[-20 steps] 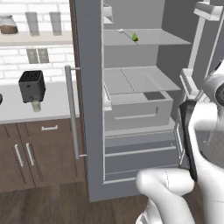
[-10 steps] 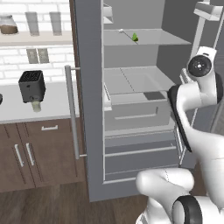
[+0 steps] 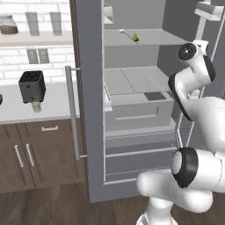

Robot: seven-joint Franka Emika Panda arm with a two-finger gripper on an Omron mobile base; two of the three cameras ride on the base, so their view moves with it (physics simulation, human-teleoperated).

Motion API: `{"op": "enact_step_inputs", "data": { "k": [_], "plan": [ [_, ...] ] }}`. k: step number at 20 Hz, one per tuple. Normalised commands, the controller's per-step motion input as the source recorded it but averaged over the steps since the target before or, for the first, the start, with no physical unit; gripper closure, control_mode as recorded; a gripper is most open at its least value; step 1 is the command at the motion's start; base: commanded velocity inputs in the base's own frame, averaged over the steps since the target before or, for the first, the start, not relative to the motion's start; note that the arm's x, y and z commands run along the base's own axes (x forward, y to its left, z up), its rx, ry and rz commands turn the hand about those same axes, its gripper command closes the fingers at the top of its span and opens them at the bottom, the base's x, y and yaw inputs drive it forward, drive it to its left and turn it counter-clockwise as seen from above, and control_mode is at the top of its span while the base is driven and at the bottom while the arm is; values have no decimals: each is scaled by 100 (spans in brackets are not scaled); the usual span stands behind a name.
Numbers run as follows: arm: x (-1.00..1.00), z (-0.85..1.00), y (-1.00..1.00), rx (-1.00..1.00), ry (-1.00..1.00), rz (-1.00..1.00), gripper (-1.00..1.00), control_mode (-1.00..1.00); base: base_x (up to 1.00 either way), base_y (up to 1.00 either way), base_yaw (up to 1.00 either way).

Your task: Grab a lemon wedge from the fridge and one ice cube from the ice bowl, and put them in the glass of lemonade.

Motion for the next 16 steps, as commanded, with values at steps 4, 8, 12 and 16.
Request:
{"op": "enact_step_inputs", "data": {
  "k": [4,8,12,16],
  "plan": [
    [76,-11,-77,-3,13,-8,-100,-100,0,0,0],
    [26,-12,-97,-1,13,-13,-100,-100,0,0,0],
    [-21,-3,-100,0,1,-19,-100,-100,0,0,0],
    [-65,0,-92,4,-14,-14,-100,-100,0,0,0]
  ]
}}
